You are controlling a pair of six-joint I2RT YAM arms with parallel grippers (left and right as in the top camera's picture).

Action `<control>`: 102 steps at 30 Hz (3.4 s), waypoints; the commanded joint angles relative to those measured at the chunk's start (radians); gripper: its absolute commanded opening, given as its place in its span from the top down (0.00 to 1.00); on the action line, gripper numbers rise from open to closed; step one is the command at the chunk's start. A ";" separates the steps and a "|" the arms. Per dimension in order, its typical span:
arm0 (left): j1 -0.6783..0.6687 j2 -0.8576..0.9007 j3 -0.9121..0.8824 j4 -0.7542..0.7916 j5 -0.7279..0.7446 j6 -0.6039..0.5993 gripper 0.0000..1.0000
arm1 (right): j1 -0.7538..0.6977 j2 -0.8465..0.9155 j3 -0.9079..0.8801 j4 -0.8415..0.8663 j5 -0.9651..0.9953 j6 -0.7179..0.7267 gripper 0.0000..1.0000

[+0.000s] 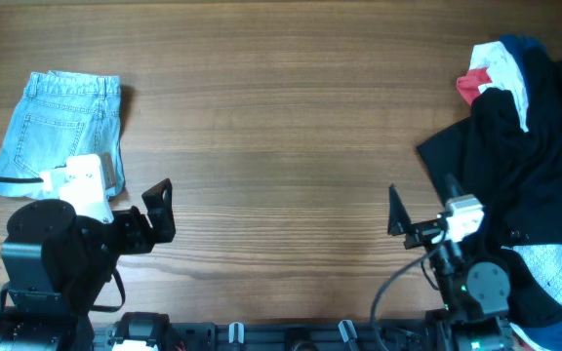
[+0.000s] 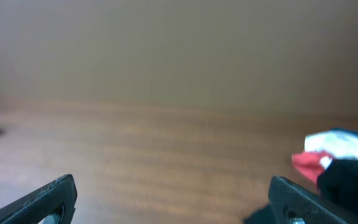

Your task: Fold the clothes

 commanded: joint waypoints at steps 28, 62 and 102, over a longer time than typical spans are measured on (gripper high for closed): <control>0.003 -0.003 -0.008 0.005 -0.002 -0.009 0.00 | -0.076 -0.016 -0.045 0.062 0.007 -0.107 0.00; 0.017 -0.541 -0.546 0.185 -0.092 0.001 0.00 | -0.076 -0.016 -0.045 0.062 0.007 -0.107 0.00; 0.037 -0.687 -1.159 1.022 0.072 0.017 0.00 | -0.076 -0.016 -0.045 0.062 0.007 -0.107 0.00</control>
